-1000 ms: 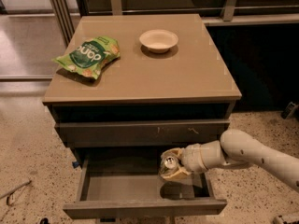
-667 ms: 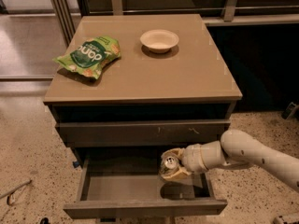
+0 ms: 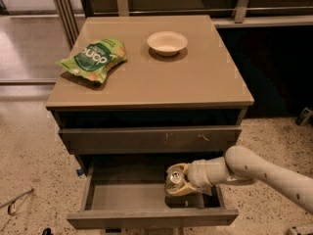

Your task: Place 7up can into middle drawer

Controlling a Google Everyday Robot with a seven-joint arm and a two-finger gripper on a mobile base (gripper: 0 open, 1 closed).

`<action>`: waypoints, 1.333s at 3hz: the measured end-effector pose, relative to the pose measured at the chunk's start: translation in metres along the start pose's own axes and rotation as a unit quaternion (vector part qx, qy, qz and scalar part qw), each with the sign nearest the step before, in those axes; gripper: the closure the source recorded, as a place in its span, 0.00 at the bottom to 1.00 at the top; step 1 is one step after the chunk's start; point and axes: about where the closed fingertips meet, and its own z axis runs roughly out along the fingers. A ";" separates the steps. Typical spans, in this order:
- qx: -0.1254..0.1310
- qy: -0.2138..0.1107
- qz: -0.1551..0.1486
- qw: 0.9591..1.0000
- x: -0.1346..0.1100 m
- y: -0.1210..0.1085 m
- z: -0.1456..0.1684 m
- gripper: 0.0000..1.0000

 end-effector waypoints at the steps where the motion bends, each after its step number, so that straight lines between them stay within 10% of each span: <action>1: -0.008 -0.011 -0.009 1.000 0.013 -0.001 0.022 1.00; 4: -0.034 0.007 -0.028 0.999 0.035 -0.005 0.066 1.00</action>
Offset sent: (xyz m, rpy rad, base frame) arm 0.0159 0.0317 -0.0611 0.0344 -0.0268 0.0690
